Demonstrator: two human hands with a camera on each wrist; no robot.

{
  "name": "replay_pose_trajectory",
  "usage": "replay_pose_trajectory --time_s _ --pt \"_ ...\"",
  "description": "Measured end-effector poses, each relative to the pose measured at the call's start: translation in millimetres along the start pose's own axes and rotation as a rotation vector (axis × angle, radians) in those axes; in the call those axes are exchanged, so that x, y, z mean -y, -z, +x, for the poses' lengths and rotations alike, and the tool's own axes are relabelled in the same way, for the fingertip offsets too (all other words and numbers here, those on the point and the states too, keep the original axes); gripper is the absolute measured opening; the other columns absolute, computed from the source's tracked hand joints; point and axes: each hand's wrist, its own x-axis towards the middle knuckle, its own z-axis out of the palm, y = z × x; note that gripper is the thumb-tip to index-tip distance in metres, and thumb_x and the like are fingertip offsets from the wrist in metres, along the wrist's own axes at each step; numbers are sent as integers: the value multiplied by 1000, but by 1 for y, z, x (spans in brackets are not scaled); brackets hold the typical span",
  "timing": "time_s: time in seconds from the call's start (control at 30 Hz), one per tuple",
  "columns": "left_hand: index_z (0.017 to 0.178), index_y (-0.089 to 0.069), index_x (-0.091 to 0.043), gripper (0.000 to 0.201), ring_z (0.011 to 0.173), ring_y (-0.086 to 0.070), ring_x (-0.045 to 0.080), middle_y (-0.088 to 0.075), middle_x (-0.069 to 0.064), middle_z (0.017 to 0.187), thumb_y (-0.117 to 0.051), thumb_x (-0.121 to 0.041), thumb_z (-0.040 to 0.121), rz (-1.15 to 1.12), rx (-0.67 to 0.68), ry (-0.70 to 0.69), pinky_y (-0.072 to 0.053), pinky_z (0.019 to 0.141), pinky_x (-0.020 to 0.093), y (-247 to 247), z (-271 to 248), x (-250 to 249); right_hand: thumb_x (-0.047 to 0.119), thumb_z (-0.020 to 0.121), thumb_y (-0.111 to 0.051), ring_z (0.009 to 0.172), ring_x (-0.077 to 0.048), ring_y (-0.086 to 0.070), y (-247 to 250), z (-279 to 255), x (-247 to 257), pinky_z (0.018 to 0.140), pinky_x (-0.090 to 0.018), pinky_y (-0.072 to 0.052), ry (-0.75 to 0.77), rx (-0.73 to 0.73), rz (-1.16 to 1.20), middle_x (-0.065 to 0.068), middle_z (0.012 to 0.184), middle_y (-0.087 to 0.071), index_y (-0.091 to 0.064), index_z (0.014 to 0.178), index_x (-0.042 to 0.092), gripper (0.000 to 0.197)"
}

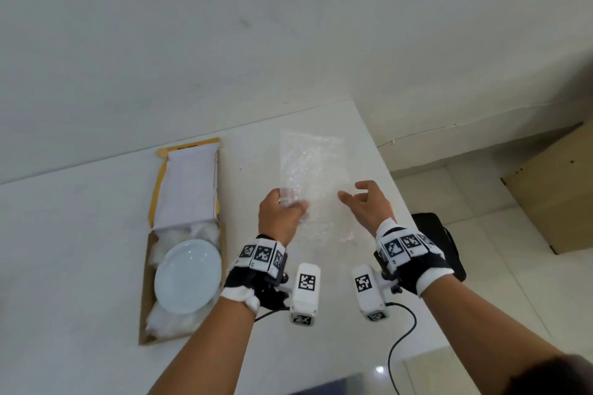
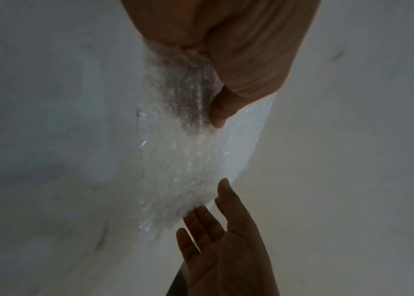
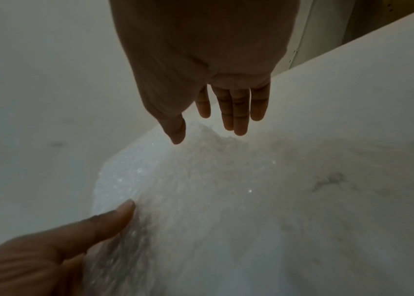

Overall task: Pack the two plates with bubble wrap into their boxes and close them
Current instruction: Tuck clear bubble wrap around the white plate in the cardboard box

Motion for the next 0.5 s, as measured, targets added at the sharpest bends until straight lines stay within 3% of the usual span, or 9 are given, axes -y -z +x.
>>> replay_pose_trajectory --time_s 0.07,0.13,0.23,0.27,0.37,0.5 --pt "108 -57 -12 34 77 -70 26 -67 12 104 -73 -11 78 -28 -2 -25 -56 69 32 10 -34 1 43 82 -67 95 -22 -57 2 -25 -5 86 -36 -47 -6 16 99 -6 105 -58 -46 125 13 57" --pt "107 -57 -12 33 79 -70 27 -67 12 103 -73 -9 78 -60 -8 -35 -54 62 28 19 -64 5 40 81 -69 80 -17 -54 1 -48 -11 68 -30 -47 -14 46 219 -7 104 -56 -46 127 12 59" --pt "103 -57 -13 31 79 -68 27 -68 13 100 -73 -7 78 -93 -25 -42 -51 57 23 36 -111 14 37 80 -72 89 -23 -61 -6 -85 -19 60 -27 -43 3 109 338 -10 114 -60 -44 128 15 60" --pt "101 -58 -13 30 78 -68 25 -69 13 98 -73 -6 77 -98 -34 -42 -51 57 23 42 -123 19 32 80 -72 85 -25 -63 -10 -97 -20 59 -28 -43 10 133 368 -12 111 -63 -43 128 15 58" --pt "90 -60 -15 25 77 -67 23 -70 9 92 -76 -7 73 -76 -76 -41 -55 66 29 62 -150 36 7 85 -64 63 -22 -59 -25 -129 -22 53 -26 -41 55 214 394 -10 85 -66 -41 124 11 45" --pt "80 -60 -14 19 78 -65 24 -68 4 83 -74 -25 75 -12 -157 -53 -53 74 38 88 -162 57 -9 86 -48 58 -21 -56 -49 -155 -24 50 -24 -40 93 252 368 -9 77 -64 -42 121 8 39"
